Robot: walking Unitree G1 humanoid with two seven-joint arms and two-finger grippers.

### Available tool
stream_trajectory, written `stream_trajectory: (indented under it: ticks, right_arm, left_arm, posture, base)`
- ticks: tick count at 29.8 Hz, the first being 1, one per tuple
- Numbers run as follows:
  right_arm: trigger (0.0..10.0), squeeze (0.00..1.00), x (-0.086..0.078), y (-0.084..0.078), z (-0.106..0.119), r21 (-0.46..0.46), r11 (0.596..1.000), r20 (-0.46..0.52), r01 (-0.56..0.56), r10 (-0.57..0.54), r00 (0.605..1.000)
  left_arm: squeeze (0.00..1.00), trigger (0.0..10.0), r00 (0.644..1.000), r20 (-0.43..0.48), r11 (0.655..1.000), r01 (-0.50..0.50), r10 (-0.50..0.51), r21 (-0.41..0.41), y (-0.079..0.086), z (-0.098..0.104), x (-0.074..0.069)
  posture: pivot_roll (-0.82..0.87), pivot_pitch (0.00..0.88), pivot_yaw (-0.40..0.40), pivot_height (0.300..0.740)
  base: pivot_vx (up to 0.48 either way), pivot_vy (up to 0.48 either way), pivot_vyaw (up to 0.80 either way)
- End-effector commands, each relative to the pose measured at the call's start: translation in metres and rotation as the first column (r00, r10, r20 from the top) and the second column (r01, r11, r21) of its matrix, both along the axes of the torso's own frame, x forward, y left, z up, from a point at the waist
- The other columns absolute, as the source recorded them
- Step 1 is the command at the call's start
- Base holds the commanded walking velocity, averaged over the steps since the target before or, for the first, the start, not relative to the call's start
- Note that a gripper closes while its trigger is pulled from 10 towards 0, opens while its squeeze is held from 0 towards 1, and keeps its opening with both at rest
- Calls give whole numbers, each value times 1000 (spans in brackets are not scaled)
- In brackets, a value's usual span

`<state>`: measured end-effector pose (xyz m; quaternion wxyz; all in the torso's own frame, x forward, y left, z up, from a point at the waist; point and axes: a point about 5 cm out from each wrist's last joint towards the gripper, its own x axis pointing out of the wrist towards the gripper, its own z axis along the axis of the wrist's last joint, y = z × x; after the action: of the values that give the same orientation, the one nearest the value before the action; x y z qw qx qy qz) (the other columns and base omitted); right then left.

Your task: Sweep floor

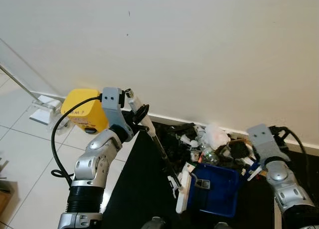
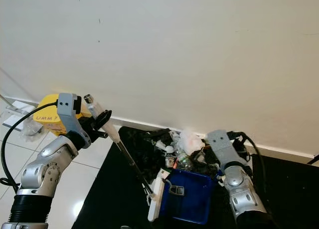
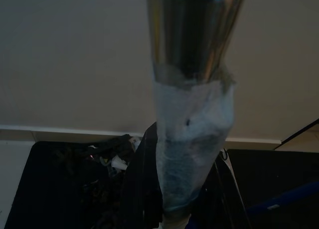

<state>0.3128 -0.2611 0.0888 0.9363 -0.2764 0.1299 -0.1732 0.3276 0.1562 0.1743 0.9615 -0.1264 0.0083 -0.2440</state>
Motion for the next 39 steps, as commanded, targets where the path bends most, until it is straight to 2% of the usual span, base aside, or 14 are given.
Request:
stream_trajectory:
  ticks: [1,7,9,13,14,20,28,31,32,34,35,36,37,39]
  right_arm:
    - [10000,0,-7,-2,-7,34,998,-7,55,-55,998]
    - [10000,0,-19,3,-21,215,960,1,181,-185,983]
    - [10000,0,-20,4,-22,237,953,-1,191,-197,980]
    - [10000,0,-22,12,-28,371,893,-8,254,-270,963]
    - [9490,0,-22,13,-28,385,886,-6,259,-278,961]
    - [8980,0,-16,16,-20,394,887,42,241,-279,959]
    - [9608,0,-7,21,-2,436,888,154,145,-232,961]
    - [8235,0,-5,23,2,431,896,173,109,-201,964]
    - [8235,0,-5,23,2,431,896,173,109,-201,964]
    - [4314,0,-4,24,1,435,895,171,102,-193,966]
    - [4314,0,-4,24,1,435,895,171,102,-193,966]
    - [1176,0,-5,24,1,437,893,167,102,-192,967]
    - [0,0,-5,25,0,443,891,166,101,-193,967]
    - [0,0,-6,26,-1,453,886,169,98,-194,966]
  left_arm:
    - [0,10000,1000,5,1000,-10,10,0,3,-2,-1]
    - [0,10000,1000,3,1000,-3,3,-2,2,-3,0]
    - [0,10000,1000,2,1000,-2,2,-2,2,-3,0]
    - [0,10000,1000,1,1000,-2,2,-1,1,-4,0]
    - [0,10000,1000,0,1000,-3,3,-1,2,-4,0]
    - [0,10000,1000,-1,1000,-8,8,-1,2,-5,0]
    - [0,10000,1000,-4,1000,-14,14,-1,3,-6,-1]
    - [0,10000,1000,-4,1000,-16,16,-1,4,-6,-2]
    - [0,10000,1000,-4,1000,-16,16,-1,4,-6,-2]
    - [0,10000,1000,-3,1000,-16,16,-1,4,-6,-1]
    - [0,10000,1000,-3,1000,-16,16,-1,4,-6,-1]
    - [0,10000,1000,-3,1000,-16,16,-1,4,-6,-1]
    - [0,10000,1000,-3,1000,-16,16,0,4,-6,-1]
    - [0,10000,1000,-2,1000,-17,17,-1,4,-6,-1]
  posture:
    - [-2,191,114,740]
    - [-14,192,117,740]
    - [-14,192,117,740]
    - [-13,193,116,740]
    - [-13,193,116,740]
    - [-9,194,111,740]
    - [-9,194,111,740]
    - [-6,193,109,740]
    - [-6,193,109,740]
    - [-5,192,110,740]
    - [-5,192,110,740]
    - [-5,192,110,740]
    - [-5,192,110,740]
    - [-5,192,110,740]
  base:
    - [0,0,0]
    - [0,0,0]
    - [0,0,0]
    - [0,0,0]
    - [0,0,0]
    - [0,0,0]
    - [0,0,0]
    - [0,0,0]
    - [0,0,0]
    - [0,0,0]
    - [0,0,0]
    - [0,0,0]
    - [0,0,0]
    - [0,0,0]
